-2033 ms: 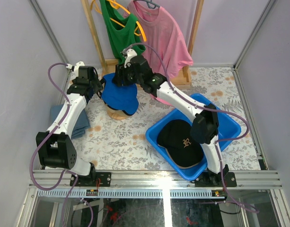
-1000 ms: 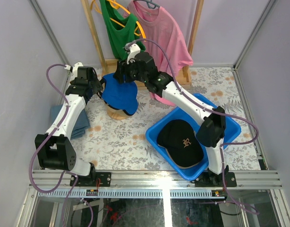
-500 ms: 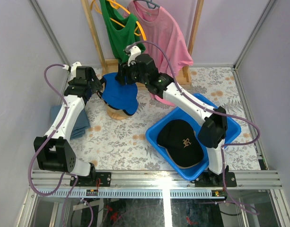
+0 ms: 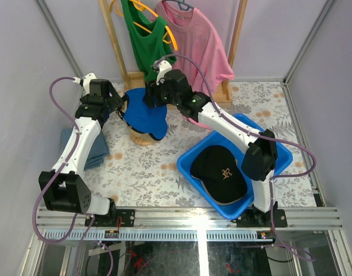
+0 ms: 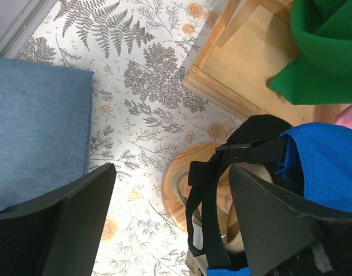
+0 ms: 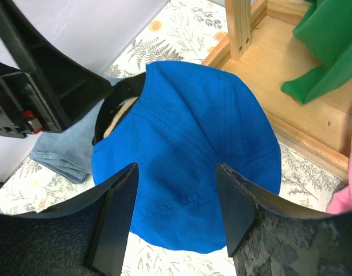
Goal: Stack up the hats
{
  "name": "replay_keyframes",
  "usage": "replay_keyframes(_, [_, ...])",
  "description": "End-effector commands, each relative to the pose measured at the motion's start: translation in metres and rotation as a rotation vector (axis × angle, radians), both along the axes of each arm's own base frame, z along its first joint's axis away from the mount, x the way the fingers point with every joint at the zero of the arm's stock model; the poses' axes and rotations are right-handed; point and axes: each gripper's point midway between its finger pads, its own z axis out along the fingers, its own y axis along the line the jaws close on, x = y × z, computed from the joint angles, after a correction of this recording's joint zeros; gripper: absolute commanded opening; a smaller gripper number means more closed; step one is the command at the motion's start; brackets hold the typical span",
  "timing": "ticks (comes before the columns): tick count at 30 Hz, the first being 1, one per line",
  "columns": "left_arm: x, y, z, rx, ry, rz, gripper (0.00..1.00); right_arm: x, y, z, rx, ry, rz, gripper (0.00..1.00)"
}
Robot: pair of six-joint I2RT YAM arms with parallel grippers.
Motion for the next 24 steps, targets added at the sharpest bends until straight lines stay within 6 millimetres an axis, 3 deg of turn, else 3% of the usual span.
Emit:
replay_keyframes(1, [-0.003,0.006,0.023,0.0,-0.06,0.035,0.8,-0.007,-0.01,0.041,0.051,-0.079,-0.021,0.63])
replay_keyframes(12, [-0.011,0.003,0.036,-0.031,-0.098,0.032,0.8,-0.004,-0.024,0.034,0.102,-0.029,-0.046,0.63])
replay_keyframes(24, [-0.012,-0.014,0.053,-0.09,-0.162,-0.046,0.78,0.008,-0.041,0.031,0.203,0.045,-0.057,0.63])
